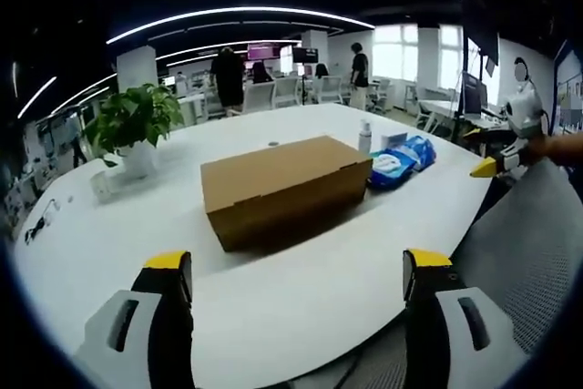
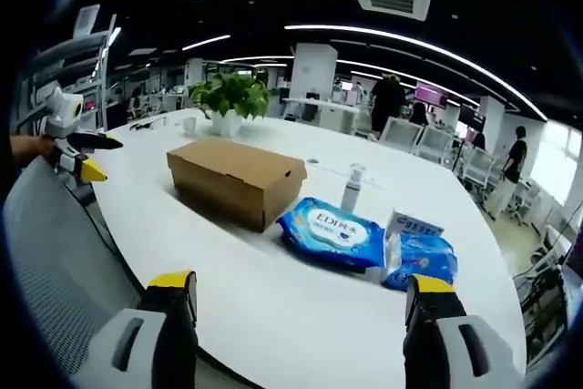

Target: Operate the shoe box by opening the lid, removing the specified soft item, and placing it in the target area until the item is outside and the box remains undamaged.

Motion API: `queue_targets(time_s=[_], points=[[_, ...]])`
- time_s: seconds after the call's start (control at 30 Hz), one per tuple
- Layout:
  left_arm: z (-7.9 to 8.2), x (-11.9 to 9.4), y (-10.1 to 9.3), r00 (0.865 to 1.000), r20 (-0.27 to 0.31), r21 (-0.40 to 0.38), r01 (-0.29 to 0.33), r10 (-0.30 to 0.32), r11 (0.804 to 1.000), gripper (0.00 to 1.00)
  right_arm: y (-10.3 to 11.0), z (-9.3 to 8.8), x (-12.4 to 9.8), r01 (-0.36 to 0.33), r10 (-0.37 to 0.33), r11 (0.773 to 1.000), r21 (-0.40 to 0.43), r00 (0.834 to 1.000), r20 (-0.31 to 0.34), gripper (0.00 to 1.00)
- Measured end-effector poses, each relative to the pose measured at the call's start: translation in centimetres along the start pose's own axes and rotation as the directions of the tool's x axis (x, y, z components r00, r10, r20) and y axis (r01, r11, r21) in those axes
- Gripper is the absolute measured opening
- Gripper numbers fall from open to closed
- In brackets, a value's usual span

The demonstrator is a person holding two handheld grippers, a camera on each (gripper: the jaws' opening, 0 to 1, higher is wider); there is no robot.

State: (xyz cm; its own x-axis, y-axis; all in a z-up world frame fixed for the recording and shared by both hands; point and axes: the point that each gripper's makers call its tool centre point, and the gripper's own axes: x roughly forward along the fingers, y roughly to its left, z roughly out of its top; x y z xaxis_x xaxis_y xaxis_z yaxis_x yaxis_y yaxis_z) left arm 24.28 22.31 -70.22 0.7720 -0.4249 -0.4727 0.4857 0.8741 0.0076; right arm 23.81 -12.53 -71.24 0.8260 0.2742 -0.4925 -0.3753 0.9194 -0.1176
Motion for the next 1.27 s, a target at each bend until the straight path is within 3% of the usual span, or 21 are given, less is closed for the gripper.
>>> queue_targets(time_s=[1.27], points=[[0.02,0.27,-0.23,1.0,0.004,0.011,0.006,-0.006,1.0,1.0,-0.53,0.04,-0.11,0.021,-0.021,1.0,0.004,1.0,0.012,0.94]])
